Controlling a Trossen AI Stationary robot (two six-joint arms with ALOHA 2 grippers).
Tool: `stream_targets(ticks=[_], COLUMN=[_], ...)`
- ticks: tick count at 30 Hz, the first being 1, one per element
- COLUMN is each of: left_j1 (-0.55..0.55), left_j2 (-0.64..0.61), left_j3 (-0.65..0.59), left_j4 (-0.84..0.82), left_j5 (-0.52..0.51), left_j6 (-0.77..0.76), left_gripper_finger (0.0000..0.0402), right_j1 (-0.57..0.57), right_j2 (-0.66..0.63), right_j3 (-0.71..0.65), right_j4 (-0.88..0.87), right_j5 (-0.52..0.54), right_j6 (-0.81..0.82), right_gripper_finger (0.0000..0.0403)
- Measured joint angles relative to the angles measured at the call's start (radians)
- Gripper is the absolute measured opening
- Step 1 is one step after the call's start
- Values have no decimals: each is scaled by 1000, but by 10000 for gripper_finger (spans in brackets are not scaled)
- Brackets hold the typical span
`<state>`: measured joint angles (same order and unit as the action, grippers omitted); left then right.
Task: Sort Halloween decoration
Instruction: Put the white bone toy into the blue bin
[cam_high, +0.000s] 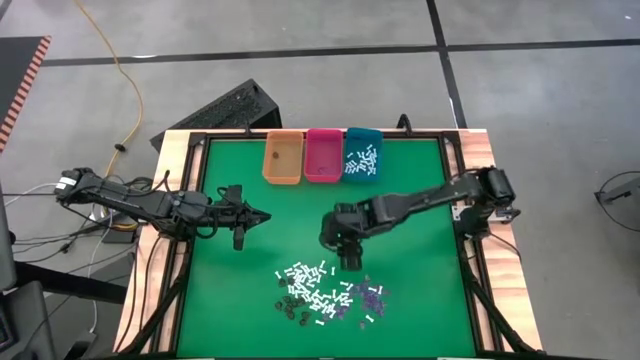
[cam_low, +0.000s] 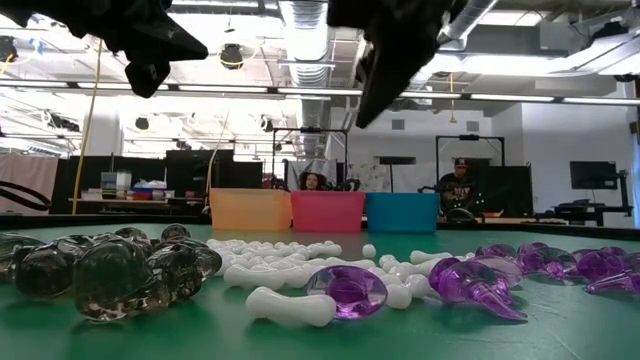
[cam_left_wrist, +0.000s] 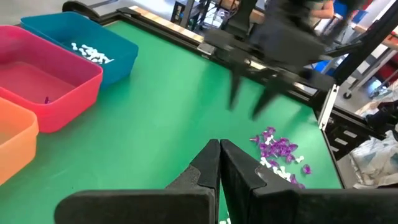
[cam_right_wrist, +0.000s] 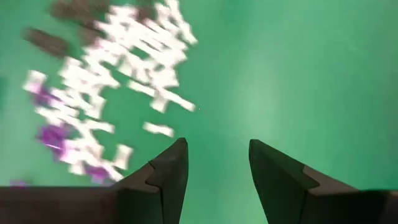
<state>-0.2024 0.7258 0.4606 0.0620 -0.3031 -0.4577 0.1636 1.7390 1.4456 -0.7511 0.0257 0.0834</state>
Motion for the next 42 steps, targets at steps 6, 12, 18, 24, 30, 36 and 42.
stream_targets(ticks=[6, 12, 18, 24, 30, 36, 42], left_j1=[0, 0, 0, 0, 0, 0, 0], left_j2=[0, 0, 0, 0, 0, 6, 7], left_j3=[0, 0, 0, 0, 0, 0, 0], left_j4=[0, -6, -27, -31, -58, -74, -77], left_j5=[0, -18, -29, -43, -45, -45, -45], left_j6=[4, 16, 27, 28, 27, 21, 20], left_gripper_finger=[0, 0, 0, 0, 0, 0, 0], right_j1=[85, 126, 120, 121, 116, 121, 118], right_j2=[62, 111, 131, 169, 227, 279, 308], right_j3=[0, 1, 3, 0, 3, 5, 8], right_j4=[87, 73, 133, 128, 158, 123, 111], right_j5=[8, -4, -5, -45, -53, -54, -47], right_j6=[18, -142, -228, -306, -378, -430, -432], right_gripper_finger=[196, 193, 185, 182, 182, 182, 182])
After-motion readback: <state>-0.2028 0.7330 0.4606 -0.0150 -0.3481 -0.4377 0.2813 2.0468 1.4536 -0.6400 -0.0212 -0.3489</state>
